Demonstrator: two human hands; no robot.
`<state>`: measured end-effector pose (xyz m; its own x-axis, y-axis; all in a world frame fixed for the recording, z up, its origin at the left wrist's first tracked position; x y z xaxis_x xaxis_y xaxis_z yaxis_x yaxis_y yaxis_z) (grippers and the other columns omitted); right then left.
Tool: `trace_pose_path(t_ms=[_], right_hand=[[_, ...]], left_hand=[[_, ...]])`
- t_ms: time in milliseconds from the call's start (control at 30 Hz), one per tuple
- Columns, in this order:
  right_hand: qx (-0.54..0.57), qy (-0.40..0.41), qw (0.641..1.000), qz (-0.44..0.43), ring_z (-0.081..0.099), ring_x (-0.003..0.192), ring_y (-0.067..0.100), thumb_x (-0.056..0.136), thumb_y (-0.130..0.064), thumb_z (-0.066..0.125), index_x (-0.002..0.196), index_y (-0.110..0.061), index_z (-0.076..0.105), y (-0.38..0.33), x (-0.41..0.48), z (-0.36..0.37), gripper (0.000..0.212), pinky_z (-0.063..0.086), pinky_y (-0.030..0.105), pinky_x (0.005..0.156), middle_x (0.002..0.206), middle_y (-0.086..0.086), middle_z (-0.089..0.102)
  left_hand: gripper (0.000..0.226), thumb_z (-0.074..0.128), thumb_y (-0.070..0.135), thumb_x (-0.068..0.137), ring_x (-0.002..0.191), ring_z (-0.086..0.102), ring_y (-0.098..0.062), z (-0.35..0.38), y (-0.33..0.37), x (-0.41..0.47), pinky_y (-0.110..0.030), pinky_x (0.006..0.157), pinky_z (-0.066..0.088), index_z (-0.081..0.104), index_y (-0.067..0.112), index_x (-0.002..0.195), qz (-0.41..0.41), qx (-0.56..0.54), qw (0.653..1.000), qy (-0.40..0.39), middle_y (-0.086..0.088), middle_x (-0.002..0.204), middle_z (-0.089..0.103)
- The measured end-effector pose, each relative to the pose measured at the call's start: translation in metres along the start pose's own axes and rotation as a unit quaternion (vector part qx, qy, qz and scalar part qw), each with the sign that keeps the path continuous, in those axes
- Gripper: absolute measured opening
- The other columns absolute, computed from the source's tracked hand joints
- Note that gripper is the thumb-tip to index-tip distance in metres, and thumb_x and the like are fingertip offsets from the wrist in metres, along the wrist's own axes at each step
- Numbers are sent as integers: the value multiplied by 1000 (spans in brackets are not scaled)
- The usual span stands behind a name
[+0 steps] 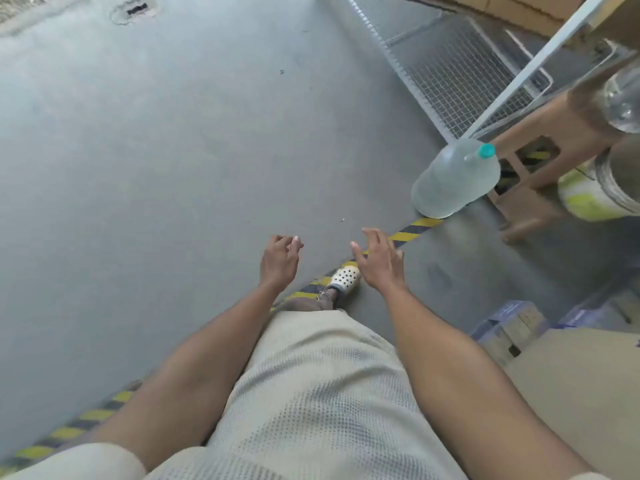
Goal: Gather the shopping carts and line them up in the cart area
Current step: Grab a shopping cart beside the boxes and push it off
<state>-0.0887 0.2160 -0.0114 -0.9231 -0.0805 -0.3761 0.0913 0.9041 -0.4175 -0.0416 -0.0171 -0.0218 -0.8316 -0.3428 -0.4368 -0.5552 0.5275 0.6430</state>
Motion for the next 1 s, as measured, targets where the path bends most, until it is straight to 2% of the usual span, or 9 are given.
trace_pose_path(t_ms=[100,200,333,467,600,700,800,933,1000], right_hand=[[25,-28,999,11,56,122,35,105,-45,46,131,-17,58,-24,-15,29,40,42,51,100,124,11,68],[38,-90,995,-25,60,113,36,105,-38,46,120,-16,63,-61,-48,71,32,44,45,90,113,14,71],[-38,-194,973,-115,65,106,35,103,-40,49,116,-20,67,-104,-80,122,29,45,37,78,112,10,73],[-121,-248,946,-170,66,104,32,104,-39,47,118,-20,66,-151,-94,155,30,44,33,75,112,7,74],[-189,-289,910,-229,66,106,33,104,-41,45,115,-19,68,-215,-118,196,33,48,35,80,113,7,73],[-246,-295,872,-303,66,101,37,105,-39,45,106,-14,70,-291,-136,245,35,46,35,76,107,12,73],[-276,-301,829,-382,66,101,41,104,-39,45,108,-14,72,-376,-180,307,37,49,38,79,110,19,71],[-268,-359,763,-467,67,95,41,102,-42,47,103,-18,74,-469,-281,393,36,46,36,70,98,18,74],[-249,-383,734,-503,68,93,38,102,-47,49,103,-19,74,-512,-329,427,38,50,35,70,94,14,75]], left_hand=[[43,48,35,104,88,61,-26,-26,-44,-28,-35,80,45,71,12,76,-71,-10,996,49,-7,100,63],[39,57,33,98,87,61,-29,-44,-103,-70,-33,73,39,60,15,64,-146,-20,985,90,-10,88,63],[21,66,15,88,86,60,-32,-71,-171,-127,-34,73,40,53,17,71,-216,-36,963,157,-12,92,62],[30,58,-3,73,84,58,-32,-101,-232,-174,-33,67,38,43,22,70,-263,-86,932,235,-12,96,58],[21,57,-1,73,86,59,-33,-132,-299,-219,-36,71,44,50,19,76,-342,-168,873,305,-9,94,60],[20,62,5,75,82,61,-28,-175,-359,-246,-33,72,45,53,22,82,-361,-207,840,348,-3,94,60],[18,65,8,78,79,59,-24,-229,-420,-286,-34,76,47,58,18,90,-380,-211,810,393,3,95,56],[20,71,13,79,82,62,-23,-265,-493,-358,-33,77,49,58,18,94,-430,-274,716,477,4,96,62],[20,71,13,80,84,64,-21,-274,-520,-387,-32,77,50,59,17,96,-448,-316,666,506,6,93,64]])
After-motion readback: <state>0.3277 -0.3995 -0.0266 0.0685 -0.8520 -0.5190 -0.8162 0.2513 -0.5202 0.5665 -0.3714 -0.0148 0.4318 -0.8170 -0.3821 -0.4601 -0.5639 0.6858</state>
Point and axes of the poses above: each hand's wrist, its own x-axis towards the middle knuckle, its own z-axis out of the palm, y = z × x, the point moved 5 cm from there along x, towards the middle knuckle
